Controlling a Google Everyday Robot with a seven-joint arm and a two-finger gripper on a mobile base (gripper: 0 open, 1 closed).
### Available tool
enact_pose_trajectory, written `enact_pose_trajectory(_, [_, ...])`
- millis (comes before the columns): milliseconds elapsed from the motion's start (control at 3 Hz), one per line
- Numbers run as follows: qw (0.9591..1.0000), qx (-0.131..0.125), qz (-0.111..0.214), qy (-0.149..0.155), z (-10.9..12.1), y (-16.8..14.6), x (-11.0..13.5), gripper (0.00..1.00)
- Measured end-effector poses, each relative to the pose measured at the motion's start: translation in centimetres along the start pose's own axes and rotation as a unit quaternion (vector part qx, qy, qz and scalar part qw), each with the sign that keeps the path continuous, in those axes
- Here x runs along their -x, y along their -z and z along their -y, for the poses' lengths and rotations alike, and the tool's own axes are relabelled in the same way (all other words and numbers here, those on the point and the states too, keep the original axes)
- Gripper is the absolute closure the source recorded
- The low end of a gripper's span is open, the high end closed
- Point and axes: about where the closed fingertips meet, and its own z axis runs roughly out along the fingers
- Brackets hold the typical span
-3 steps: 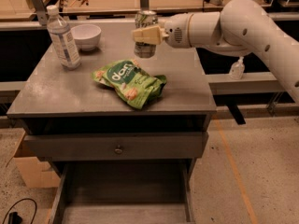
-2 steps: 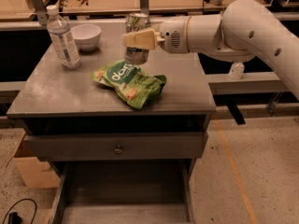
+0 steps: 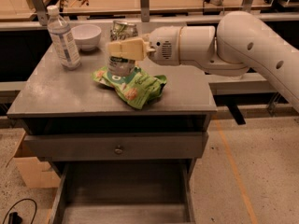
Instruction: Place 7up can into middle drawer
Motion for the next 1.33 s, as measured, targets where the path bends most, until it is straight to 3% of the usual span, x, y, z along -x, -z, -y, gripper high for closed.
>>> enact_pose_trajectory(333, [0.9998,0.017,0.008,-0.004,-1.6,-0.5,0.2,1.00])
enact_pose_trajectory(667, [0.9986,0.035,0.031,-0.027,-5.9,-1.5,0.5,1.00])
enact_pose_trajectory(1000, [0.9961,0.064,0.025,-0.056,-11.5,-3.7,-2.4,1.00])
enact_pose_trajectory(1333, [0.9960,0.075,-0.028,-0.042,-15.6,-5.5,-7.9,1.00])
